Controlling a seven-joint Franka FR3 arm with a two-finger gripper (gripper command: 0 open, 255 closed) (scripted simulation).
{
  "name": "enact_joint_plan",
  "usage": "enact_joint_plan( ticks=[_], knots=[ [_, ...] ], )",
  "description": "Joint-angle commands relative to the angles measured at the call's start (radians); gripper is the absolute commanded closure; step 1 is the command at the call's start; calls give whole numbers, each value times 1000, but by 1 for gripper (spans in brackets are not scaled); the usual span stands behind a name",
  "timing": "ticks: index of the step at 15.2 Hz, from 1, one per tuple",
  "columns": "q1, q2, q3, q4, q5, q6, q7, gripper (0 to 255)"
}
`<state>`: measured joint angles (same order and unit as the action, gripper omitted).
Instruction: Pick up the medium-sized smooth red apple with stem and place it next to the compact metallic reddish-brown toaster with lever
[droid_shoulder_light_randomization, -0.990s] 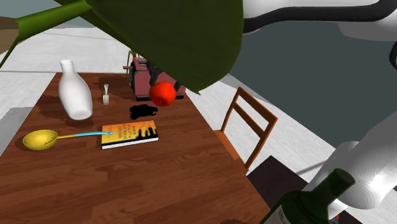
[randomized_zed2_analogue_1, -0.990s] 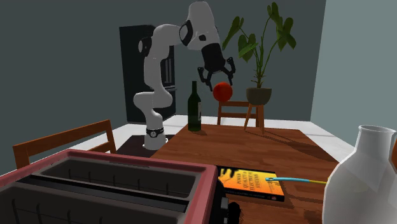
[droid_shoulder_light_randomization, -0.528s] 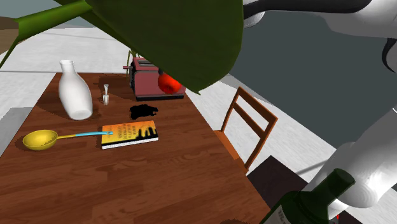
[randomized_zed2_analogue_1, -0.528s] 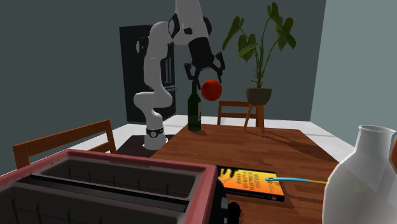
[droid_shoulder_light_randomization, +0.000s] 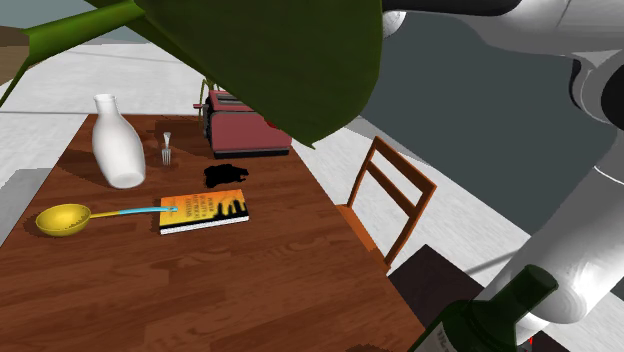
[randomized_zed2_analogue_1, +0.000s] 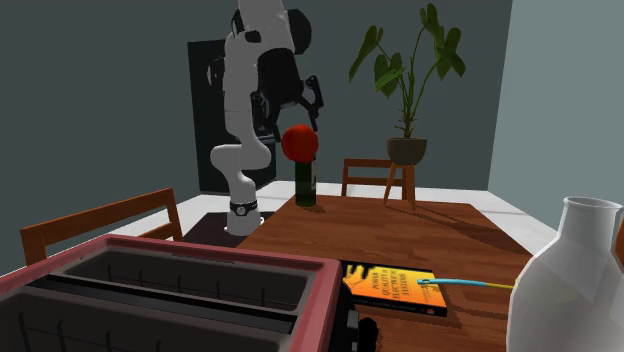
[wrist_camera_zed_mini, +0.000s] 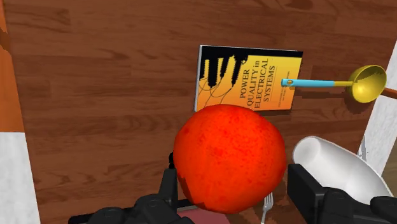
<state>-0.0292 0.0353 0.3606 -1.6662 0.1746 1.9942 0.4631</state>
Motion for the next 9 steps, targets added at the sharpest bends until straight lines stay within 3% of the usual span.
enact_joint_plan(
  ticks=[1, 6, 9],
  knots=[
    [-18, 33, -17, 36, -1, -11, -36, 255],
    [-56, 137, -50, 170, -12, -59, -105, 255],
    [-57, 131, -50, 122, -7, -18, -114, 255]
  ],
)
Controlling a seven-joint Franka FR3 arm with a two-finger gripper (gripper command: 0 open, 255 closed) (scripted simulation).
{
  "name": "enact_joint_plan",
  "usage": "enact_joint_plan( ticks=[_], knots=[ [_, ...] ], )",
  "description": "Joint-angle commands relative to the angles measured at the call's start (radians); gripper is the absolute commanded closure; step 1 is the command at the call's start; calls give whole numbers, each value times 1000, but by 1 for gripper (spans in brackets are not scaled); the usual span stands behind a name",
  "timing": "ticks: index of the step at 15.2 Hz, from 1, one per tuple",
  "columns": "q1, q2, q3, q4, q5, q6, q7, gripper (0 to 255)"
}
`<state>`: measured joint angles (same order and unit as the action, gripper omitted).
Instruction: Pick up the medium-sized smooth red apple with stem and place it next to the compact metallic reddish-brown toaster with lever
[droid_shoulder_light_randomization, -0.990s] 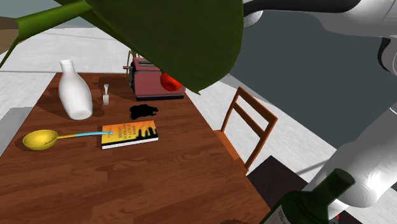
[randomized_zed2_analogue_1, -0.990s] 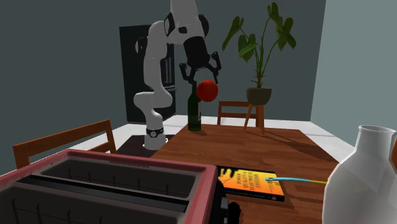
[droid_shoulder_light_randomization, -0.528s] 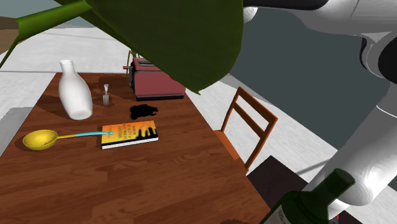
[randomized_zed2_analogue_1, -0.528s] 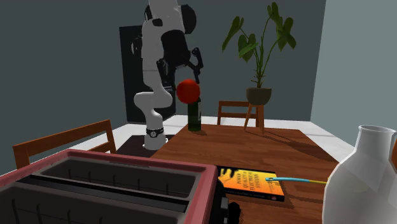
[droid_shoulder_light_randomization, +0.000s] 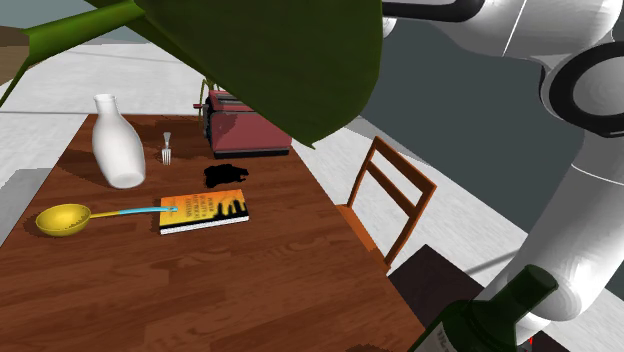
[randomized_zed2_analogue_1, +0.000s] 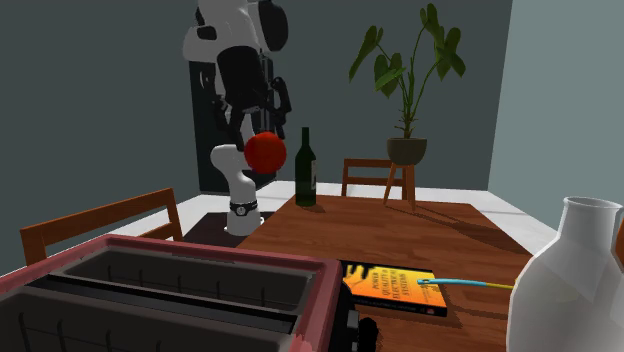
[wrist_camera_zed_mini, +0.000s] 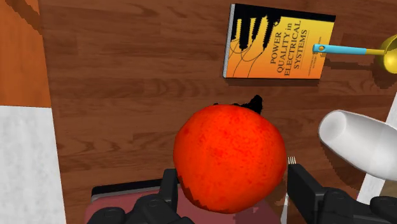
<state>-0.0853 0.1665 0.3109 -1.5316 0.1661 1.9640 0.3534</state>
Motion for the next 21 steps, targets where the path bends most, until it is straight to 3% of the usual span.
enact_joint_plan(
  ticks=[1, 21],
  knots=[
    [-1, -2, 0, -28, 3, 25, -7, 255],
    [-1, 22, 2, -265, 23, 282, -57, 255]
  ],
)
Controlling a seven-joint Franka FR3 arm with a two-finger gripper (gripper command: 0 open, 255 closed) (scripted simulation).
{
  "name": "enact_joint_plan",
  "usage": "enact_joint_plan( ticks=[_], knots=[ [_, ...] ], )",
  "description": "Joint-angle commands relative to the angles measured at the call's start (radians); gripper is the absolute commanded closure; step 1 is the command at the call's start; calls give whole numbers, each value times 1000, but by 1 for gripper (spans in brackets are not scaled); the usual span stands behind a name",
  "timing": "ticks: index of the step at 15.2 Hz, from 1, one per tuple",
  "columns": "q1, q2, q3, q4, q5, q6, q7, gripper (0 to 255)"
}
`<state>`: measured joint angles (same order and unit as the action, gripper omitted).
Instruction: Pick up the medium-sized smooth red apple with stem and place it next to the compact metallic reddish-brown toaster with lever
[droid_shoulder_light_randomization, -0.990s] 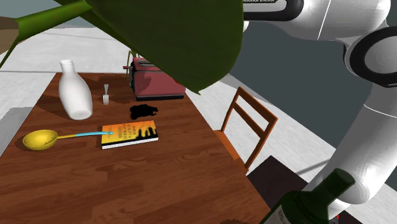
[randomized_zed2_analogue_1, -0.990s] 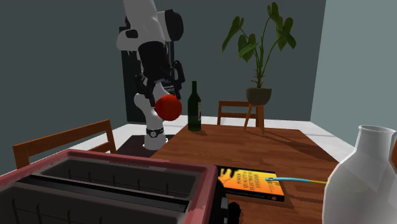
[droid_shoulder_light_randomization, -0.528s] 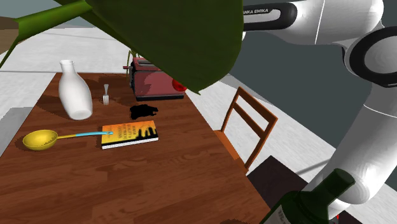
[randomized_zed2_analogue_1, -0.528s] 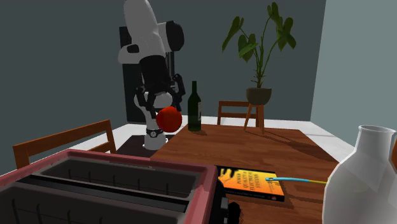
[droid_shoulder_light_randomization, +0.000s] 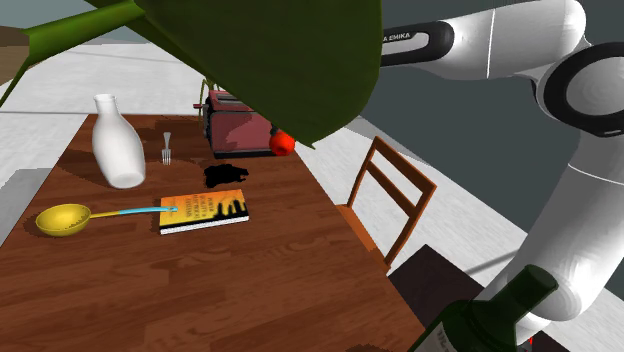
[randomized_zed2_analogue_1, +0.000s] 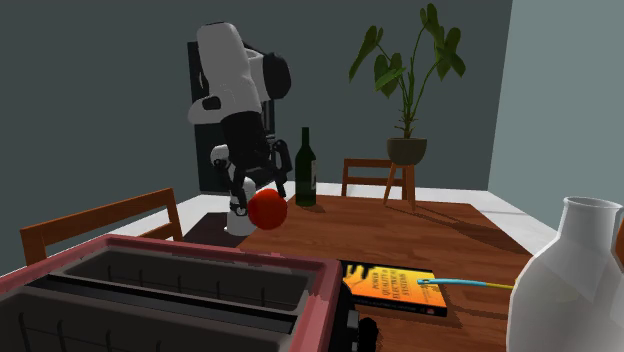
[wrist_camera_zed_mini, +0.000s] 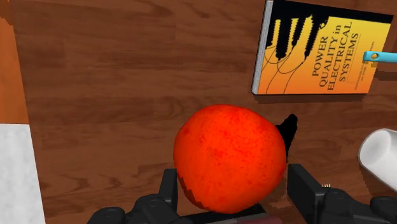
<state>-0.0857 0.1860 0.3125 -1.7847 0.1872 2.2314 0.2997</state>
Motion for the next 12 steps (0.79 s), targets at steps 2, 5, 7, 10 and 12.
enact_joint_plan(
  ticks=[2, 5, 7, 10, 12],
  knots=[
    [0, 10, 0, -30, 2, 39, -8, 255],
    [1, 22, 0, -55, 3, 76, -14, 255],
    [2, 31, 1, -71, 4, 100, -18, 255],
    [4, 46, 1, -92, 4, 136, -24, 255],
    [5, 57, 1, -106, 4, 160, -28, 255]
  ],
)
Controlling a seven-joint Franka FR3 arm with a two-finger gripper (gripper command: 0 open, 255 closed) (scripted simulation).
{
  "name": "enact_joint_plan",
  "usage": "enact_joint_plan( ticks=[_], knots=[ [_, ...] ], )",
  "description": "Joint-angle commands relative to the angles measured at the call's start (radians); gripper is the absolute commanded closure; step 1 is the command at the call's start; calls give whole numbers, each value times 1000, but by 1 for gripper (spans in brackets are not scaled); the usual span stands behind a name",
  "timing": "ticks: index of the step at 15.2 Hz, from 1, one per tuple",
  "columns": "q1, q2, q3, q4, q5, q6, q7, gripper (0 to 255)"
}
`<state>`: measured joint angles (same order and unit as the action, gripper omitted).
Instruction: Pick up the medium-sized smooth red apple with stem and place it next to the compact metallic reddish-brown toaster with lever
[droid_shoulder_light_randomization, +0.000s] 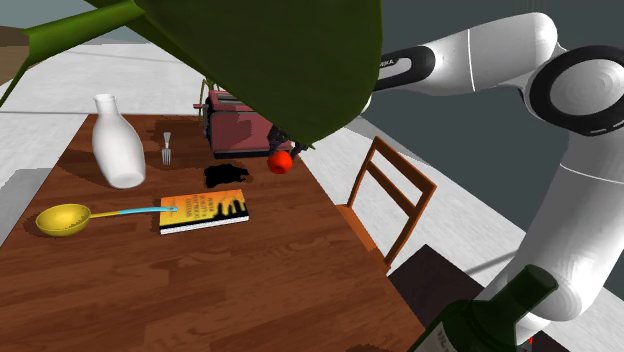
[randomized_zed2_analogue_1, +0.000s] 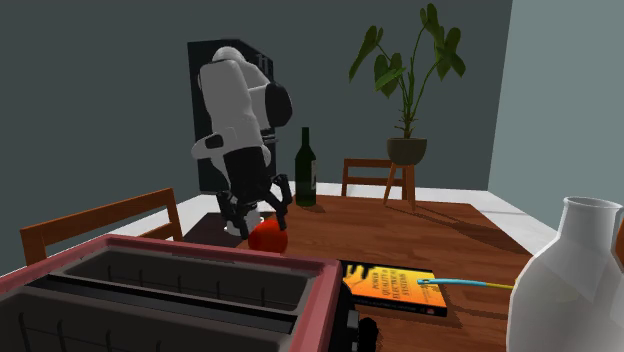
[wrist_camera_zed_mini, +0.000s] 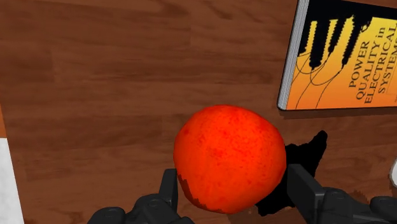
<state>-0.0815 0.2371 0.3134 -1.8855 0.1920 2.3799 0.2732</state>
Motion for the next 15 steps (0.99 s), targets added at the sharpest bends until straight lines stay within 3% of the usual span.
enact_joint_plan(
  ticks=[1, 15],
  knots=[
    [1, 12, 0, -11, 0, 23, -4, 255],
    [10, 106, -3, -75, -4, 178, -28, 255]
  ],
)
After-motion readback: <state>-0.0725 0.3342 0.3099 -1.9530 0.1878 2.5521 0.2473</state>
